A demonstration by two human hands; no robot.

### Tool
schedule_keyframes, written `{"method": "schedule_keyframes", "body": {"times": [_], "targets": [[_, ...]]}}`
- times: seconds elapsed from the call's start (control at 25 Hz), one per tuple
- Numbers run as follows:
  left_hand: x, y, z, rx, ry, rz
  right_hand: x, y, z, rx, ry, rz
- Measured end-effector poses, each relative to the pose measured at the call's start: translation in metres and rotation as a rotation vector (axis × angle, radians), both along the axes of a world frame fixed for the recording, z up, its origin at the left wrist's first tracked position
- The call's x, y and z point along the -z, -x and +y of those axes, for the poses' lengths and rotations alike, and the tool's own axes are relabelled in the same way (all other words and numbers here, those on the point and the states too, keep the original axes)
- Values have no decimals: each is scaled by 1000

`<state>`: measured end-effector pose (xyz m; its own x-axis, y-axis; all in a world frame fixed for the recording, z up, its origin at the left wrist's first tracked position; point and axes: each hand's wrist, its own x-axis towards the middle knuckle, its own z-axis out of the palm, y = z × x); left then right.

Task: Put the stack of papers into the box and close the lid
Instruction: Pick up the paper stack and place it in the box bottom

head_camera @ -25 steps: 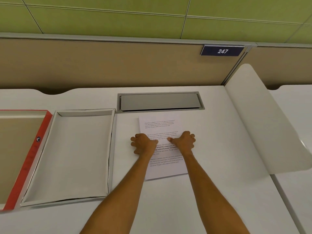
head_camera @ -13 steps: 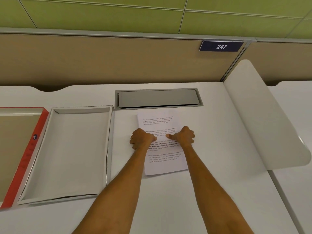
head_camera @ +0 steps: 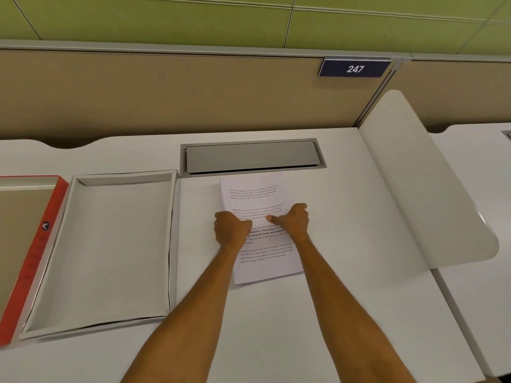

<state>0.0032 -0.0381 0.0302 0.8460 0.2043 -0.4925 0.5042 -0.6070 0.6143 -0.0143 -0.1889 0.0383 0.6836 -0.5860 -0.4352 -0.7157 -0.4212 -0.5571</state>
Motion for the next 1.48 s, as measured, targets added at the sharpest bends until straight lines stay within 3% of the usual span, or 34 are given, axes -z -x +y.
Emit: {"method": "schedule_keyframes", "body": {"times": [0.2, 0.36, 0.48, 0.72, 0.88, 1.2, 1.48], "targets": [[-4, -5, 10, -5, 117, 33, -1, 7, -5, 51, -86, -42], [-11, 3, 13, 45, 98, -44, -11, 12, -4, 70, -100, -115], [-36, 11, 11, 10, 172, -205, -32, 18, -5, 102, -129, -272], [-85, 22, 11, -56, 603, -501, -71, 41, -4, 163, -298, -705], [-82, 28, 16, -39, 689, -583, -68, 53, -1, 151, -371, -866], [-59, 35, 23, -8, 692, -551, -47, 66, 4, 168, -401, -808], [-49, 16, 42, 111, 644, -457, -52, 65, -18, 31, -417, -691]]}}
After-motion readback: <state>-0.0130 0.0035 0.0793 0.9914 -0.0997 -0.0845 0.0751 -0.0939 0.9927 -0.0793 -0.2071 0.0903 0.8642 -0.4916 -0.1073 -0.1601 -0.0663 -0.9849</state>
